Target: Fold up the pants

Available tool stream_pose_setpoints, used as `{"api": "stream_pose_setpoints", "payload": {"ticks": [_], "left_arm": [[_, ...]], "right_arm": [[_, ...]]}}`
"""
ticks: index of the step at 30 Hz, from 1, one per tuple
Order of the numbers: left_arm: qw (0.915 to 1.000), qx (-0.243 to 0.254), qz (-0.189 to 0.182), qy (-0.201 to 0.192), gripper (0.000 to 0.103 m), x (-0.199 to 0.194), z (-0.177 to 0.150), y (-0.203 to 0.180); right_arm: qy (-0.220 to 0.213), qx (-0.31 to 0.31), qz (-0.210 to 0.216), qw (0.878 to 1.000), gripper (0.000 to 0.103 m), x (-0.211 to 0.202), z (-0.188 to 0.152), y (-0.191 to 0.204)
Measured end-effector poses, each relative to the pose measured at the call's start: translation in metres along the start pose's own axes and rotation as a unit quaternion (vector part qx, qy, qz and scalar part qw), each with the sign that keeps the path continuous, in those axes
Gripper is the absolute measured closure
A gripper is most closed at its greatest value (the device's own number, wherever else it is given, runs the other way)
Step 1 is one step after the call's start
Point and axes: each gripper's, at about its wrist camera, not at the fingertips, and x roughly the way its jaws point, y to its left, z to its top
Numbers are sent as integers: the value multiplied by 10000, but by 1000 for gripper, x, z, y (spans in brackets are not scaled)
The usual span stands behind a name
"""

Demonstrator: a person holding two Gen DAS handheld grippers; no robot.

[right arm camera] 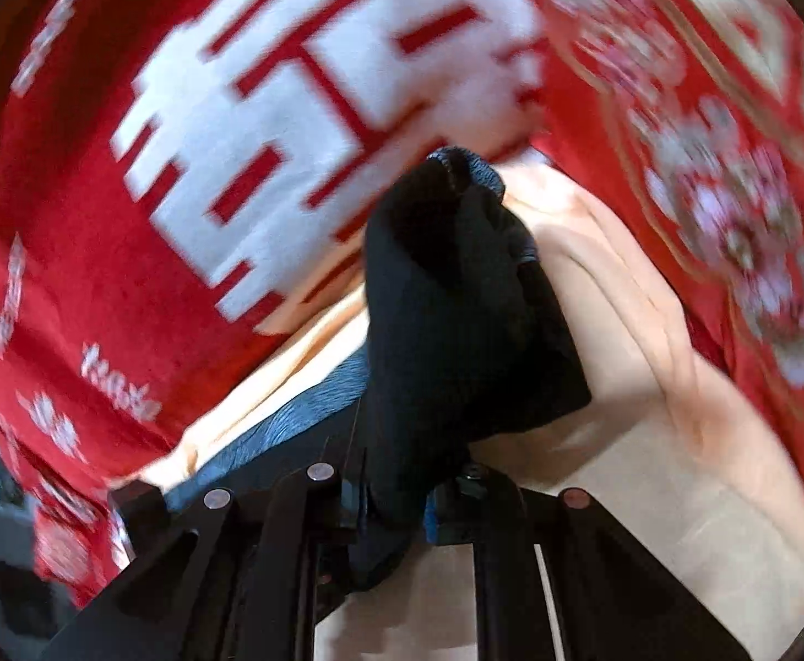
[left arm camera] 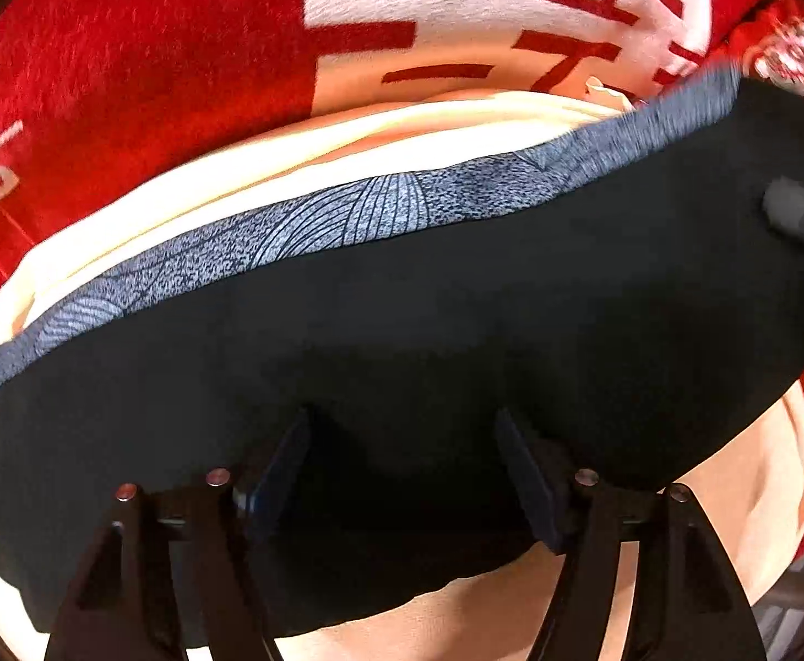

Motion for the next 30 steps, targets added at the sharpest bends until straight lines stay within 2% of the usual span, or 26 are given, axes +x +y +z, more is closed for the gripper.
{"api": "stream_pose_setpoints", "payload": {"ticks": [2,5,9,12,14,15,19,21,22,24,25,26,28,30], "left_arm": [[10000,13,-22,-61,33,-1,-2,1],[9994,-255,-203,119,33,-9,-3,13],[9961,-818,-329,53,33,-40,-11,63],[9952,-969,-111,-70,32,-65,-21,116],[9941,-1082,68,-74,23,-75,-29,151],[9930,-1165,187,-98,20,-79,-33,171],[9868,-1476,662,1,20,-85,-54,241],[9831,-1660,774,58,20,-84,-64,267],[9814,-1747,788,120,20,-82,-68,279],[9787,-1870,797,274,20,-77,-75,298],[9784,-1885,792,319,20,-75,-78,304],[9787,-1873,777,335,20,-76,-85,310],[9801,-1802,767,311,20,-78,-87,313],[9809,-1795,685,306,20,-81,-83,318]], "right_arm": [[-8,-562,-115,9984,89,-3,-3,30],[27,-1100,-211,9937,89,-4,-8,66],[119,-1780,-400,9832,89,2,-26,118],[214,-2216,-575,9732,89,13,-49,149],[350,-2486,-704,9654,89,30,-68,174],[438,-2633,-793,9605,89,40,-79,185],[744,-3141,-1245,9382,87,92,-134,226],[963,-3294,-1490,9274,84,121,-164,237],[1008,-3412,-1732,9184,80,135,-179,243],[809,-3766,-2209,8960,75,147,-199,254],[713,-3918,-2353,8866,68,148,-206,260],[749,-3946,-2356,8850,63,147,-210,263],[892,-3877,-2110,8929,50,137,-213,268],[948,-3803,-1811,9020,48,116,-210,268]]}}
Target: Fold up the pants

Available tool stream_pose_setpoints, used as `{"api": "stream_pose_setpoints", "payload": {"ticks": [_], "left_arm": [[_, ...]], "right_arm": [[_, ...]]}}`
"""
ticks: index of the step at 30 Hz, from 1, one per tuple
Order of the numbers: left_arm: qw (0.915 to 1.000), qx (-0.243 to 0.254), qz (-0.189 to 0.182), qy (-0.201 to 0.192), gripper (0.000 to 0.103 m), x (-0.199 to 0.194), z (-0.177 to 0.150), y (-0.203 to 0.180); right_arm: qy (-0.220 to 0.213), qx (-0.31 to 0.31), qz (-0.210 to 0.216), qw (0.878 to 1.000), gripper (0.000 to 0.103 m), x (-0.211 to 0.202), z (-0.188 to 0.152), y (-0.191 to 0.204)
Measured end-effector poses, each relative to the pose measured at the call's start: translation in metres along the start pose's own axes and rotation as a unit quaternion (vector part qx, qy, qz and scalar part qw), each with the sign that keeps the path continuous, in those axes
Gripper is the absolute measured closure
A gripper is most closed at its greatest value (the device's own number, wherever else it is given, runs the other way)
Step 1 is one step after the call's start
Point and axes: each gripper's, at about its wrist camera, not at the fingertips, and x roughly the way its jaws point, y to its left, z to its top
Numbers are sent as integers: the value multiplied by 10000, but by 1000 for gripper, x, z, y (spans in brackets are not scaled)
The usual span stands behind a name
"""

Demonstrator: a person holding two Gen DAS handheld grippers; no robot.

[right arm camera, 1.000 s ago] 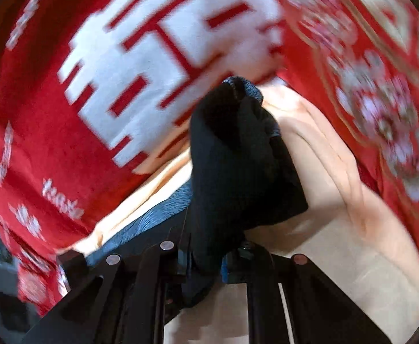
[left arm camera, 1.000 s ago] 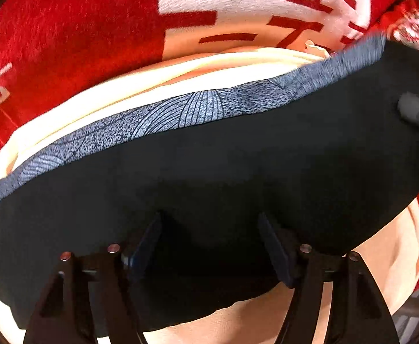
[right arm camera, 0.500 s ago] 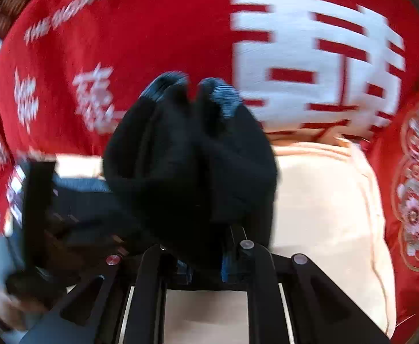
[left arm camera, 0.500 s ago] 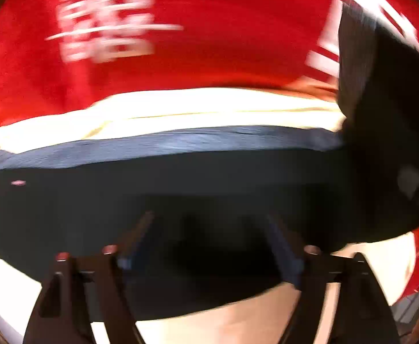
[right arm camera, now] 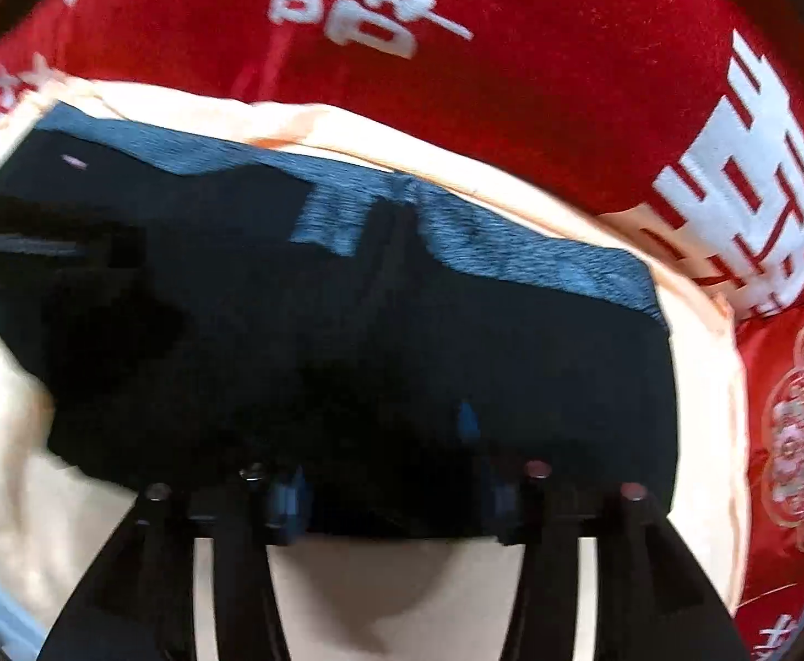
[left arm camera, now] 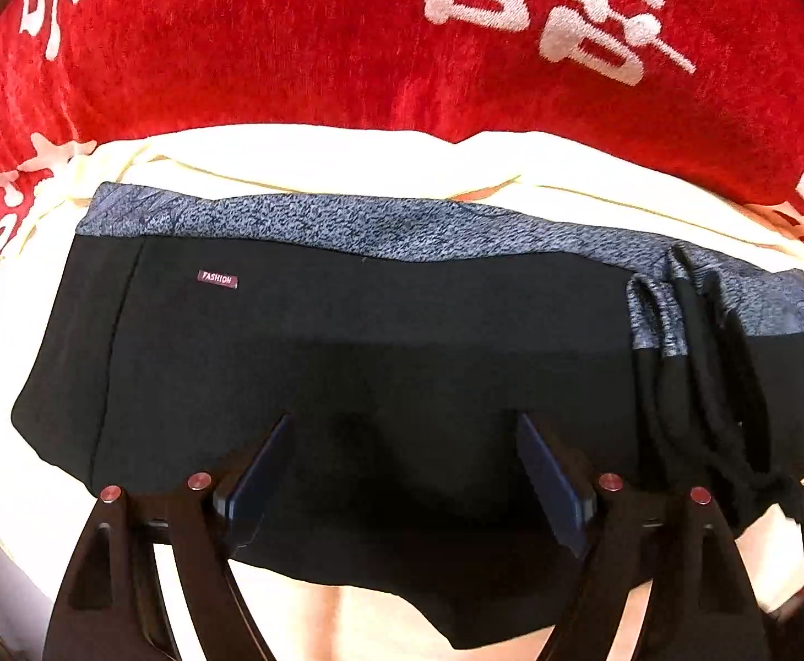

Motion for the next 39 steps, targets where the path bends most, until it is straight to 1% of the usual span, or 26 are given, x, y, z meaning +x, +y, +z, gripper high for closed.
{"api": "stream_pose_setpoints", "payload": {"ticks": [2,3,5,7,8,10,11,14,16,17,18,19,21,22,24,25,26,27,28,29,31,34,36,37,39], "left_arm": [[9998,17,-191,-22,20,-10,1,-5],[9994,70,-332,-37,20,-13,8,-11],[9971,266,-706,-22,20,-24,10,-24],[9909,575,-1216,60,20,-32,9,-47],[9868,714,-1451,114,20,-34,7,-65],[9795,893,-1791,229,20,-36,4,-83],[9773,964,-1864,293,20,-35,1,-89],[9776,1092,-1764,364,20,-19,5,-107],[9775,1060,-1780,397,20,-20,4,-115],[9777,1028,-1778,428,20,-18,5,-118],[9780,1015,-1770,442,22,-16,6,-108],[9779,1020,-1767,459,33,-20,7,-105],[9762,1094,-1768,619,48,-18,5,-108],[9755,1111,-1750,734,49,-13,5,-111],[9747,1145,-1723,846,51,-8,3,-117],[9746,1153,-1710,868,68,-6,2,-118],[9745,1162,-1684,924,78,-4,2,-117],[9727,1122,-1776,988,89,-2,2,-116],[9700,1027,-1948,1025,97,-4,2,-112],[9676,991,-2095,1002,97,-9,1,-108],[9691,1148,-2010,853,97,-18,-1,-108],[9704,1191,-1905,885,97,-18,-5,-102],[9708,1117,-1918,913,97,-15,-7,-100],[9713,1093,-1911,902,97,-14,-8,-100],[9718,1125,-1878,872,97,-14,-9,-100]], "right_arm": [[-87,185,272,9994,48,-17,-3,-17],[-133,376,414,9983,48,-25,-7,-31],[-109,771,496,9957,48,-34,-18,-63],[48,1180,532,9916,48,-35,-30,-96],[133,1357,532,9892,48,-35,-35,-110],[269,1657,530,9844,48,-30,-48,-131],[330,1757,544,9824,48,-29,-50,-139],[474,1979,616,9771,48,-23,-64,-155],[482,2090,655,9745,49,-18,-68,-160],[479,2129,672,9736,49,-18,-71,-162],[479,2163,679,9728,50,-18,-74,-164],[488,2188,692,9721,53,-18,-75,-165],[521,2241,726,9705,57,-17,-78,-168],[531,2267,730,9698,58,-16,-78,-169],[543,2311,741,9686,60,-12,-75,-172],[541,2350,765,9675,61,-11,-77,-174],[539,2389,801,9662,62,-11,-79,-176],[529,2435,842,9648,62,-11,-81,-179],[506,2468,855,9640,62,-11,-82,-183],[467,2482,834,9640,62,-12,-83,-187],[368,2500,757,9646,62,-11,-82,-197],[258,2607,765,9620,62,5,-74,-220],[275,2720,929,9574,62,21,-63,-232],[333,2785,1112,9534,62,31,-57,-236],[362,2836,1226,9504,62,39,-51,-234]]}}
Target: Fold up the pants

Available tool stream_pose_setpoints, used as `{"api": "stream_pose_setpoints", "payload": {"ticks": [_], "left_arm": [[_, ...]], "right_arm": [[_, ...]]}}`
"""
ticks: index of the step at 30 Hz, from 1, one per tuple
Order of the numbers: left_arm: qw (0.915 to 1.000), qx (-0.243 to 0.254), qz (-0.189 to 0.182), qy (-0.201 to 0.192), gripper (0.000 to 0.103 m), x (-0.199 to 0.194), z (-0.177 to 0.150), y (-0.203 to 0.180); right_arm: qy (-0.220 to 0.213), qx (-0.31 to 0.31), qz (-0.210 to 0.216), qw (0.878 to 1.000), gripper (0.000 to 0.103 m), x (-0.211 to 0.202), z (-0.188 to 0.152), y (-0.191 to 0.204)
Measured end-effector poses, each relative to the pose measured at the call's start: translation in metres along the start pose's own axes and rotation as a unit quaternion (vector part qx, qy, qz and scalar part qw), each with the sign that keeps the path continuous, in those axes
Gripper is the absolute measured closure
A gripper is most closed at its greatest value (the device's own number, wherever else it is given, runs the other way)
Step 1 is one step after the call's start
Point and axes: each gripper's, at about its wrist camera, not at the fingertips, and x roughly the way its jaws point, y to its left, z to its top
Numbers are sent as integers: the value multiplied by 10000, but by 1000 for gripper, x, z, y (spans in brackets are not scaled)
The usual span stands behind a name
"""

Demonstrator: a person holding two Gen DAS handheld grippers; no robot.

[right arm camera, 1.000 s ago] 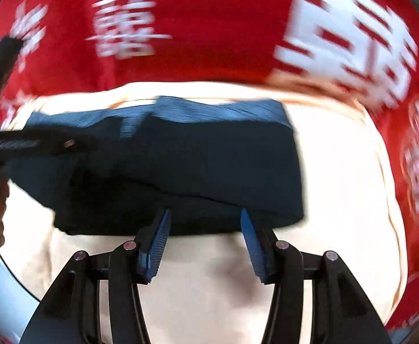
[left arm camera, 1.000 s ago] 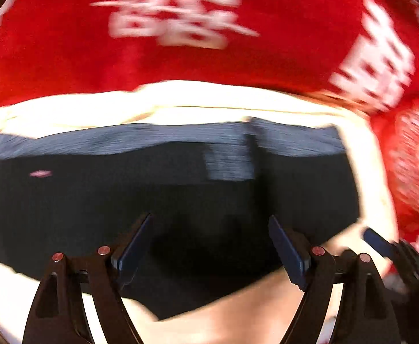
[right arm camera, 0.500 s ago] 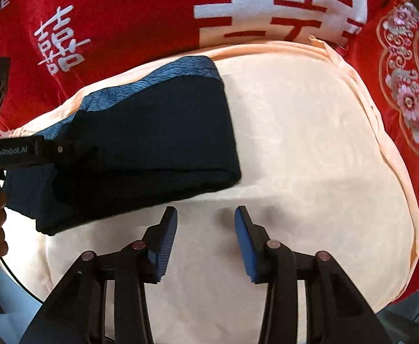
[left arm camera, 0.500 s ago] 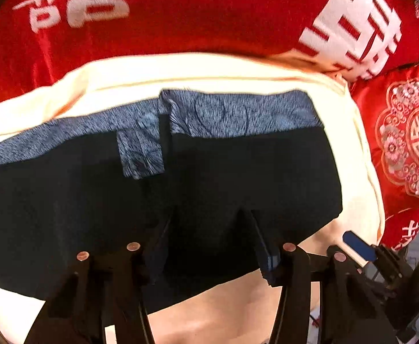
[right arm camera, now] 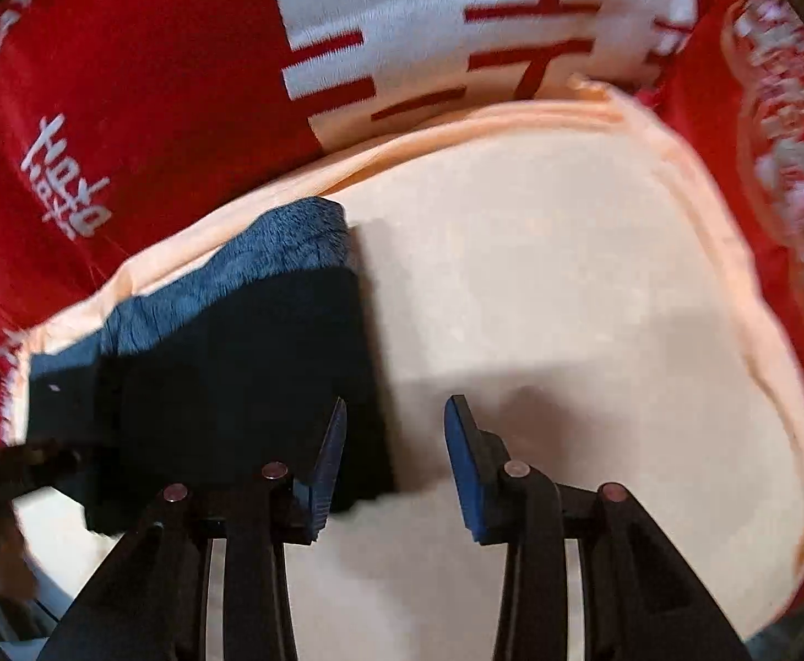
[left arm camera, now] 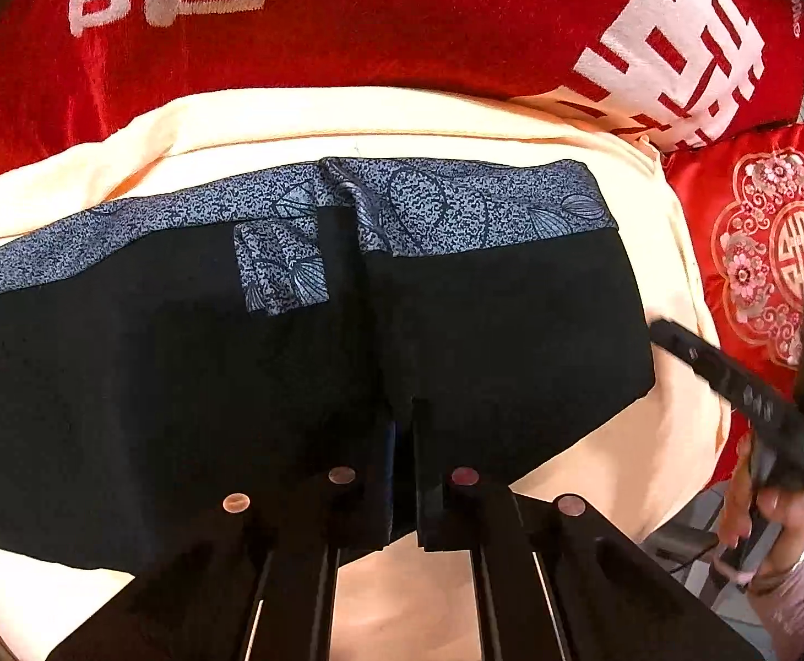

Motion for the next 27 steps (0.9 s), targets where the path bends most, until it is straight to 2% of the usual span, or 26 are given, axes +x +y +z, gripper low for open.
{"api": "stream_pose_setpoints", "payload": {"ticks": [4,5,7,8,14,17,19,21,23,25,27], "left_arm": [[9999,128,24,-31,97,-5,-8,2],[9999,122,24,-29,97,-5,-10,3],[9999,45,86,23,97,0,-14,5],[10000,9,93,16,97,2,-15,7],[9997,31,95,-206,97,-1,-18,6],[9991,-87,132,-404,96,-11,-19,9],[9987,-171,77,-467,96,-19,-21,13],[9983,-198,193,-519,96,-24,-24,19],[9970,-247,491,-543,96,-26,-26,27],[9962,-361,622,-500,96,-24,-28,37],[9947,-547,749,-444,96,-22,-30,52]], "right_arm": [[95,-322,147,9993,63,-1,-13,24],[174,-488,64,9986,63,3,-20,31],[45,-1077,-441,9932,63,8,-32,52],[17,-1205,-564,9911,62,8,-34,57],[97,-944,-263,9951,59,-6,-27,52],[-97,-1327,-344,9905,58,-17,-34,66],[-278,-1890,-355,9809,47,-24,-44,86],[-430,-2518,-318,9663,41,-26,-58,111],[-497,-3015,-323,9516,41,-22,-70,134],[-563,-3457,-339,9360,41,-14,-82,158],[-605,-3679,-252,9276,41,-7,-89,176]]}}
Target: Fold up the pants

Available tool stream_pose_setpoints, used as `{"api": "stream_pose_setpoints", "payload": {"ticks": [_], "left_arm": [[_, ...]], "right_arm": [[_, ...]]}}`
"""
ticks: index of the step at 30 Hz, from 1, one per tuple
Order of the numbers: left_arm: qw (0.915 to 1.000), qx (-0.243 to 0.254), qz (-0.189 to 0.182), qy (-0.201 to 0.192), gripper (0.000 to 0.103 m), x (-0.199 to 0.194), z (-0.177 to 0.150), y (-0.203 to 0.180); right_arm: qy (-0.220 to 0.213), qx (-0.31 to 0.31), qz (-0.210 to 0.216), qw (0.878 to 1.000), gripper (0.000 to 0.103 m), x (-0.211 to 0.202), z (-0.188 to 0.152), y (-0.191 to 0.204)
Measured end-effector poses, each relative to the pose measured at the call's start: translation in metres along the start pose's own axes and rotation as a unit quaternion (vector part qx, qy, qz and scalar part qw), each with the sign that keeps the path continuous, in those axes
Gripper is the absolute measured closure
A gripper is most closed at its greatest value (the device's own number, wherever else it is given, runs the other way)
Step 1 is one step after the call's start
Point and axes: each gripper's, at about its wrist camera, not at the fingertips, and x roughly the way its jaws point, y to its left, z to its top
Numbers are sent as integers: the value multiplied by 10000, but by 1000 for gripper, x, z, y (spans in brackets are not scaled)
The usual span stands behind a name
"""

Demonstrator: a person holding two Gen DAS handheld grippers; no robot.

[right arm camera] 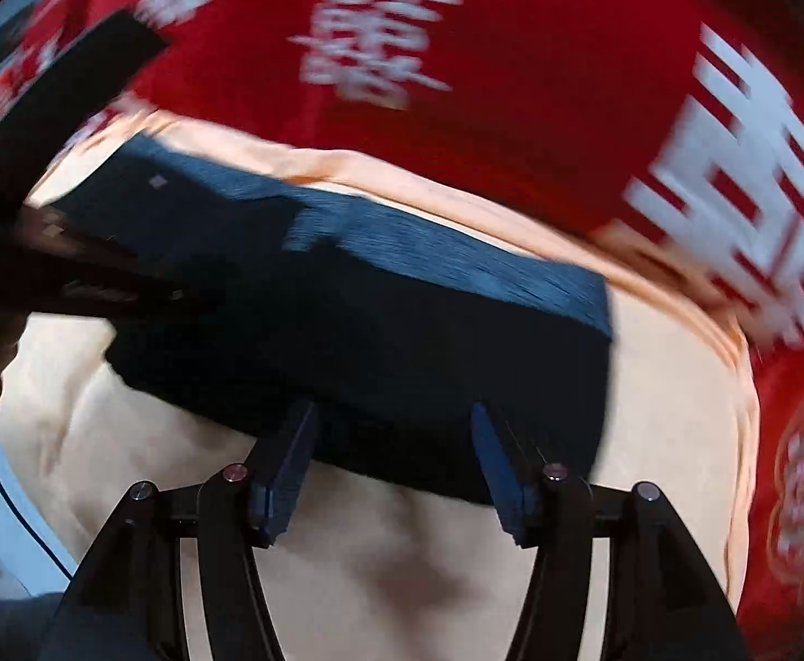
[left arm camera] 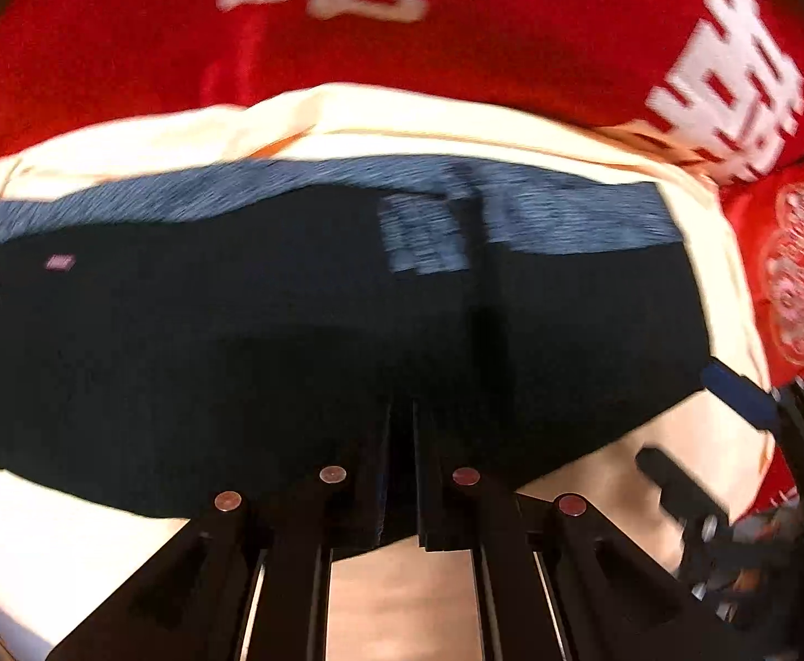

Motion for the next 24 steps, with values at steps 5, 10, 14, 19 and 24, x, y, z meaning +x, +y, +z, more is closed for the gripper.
{"api": "stream_pose_setpoints", "payload": {"ticks": [5,10,14,19,24], "left_arm": [[9991,-324,268,36,96,6,-5,32],[9989,-346,318,20,96,6,-12,47],[9988,-375,321,-27,96,1,-14,51],[9980,-435,458,-96,96,-1,-13,62],[9972,-503,550,-28,96,-1,-13,64]], "right_arm": [[-167,-480,-42,9987,41,13,10,32],[228,-523,154,9983,58,40,23,38],[490,217,599,9968,88,43,33,27],[693,124,647,9954,91,50,29,37],[759,608,832,9918,87,49,33,26]]}}
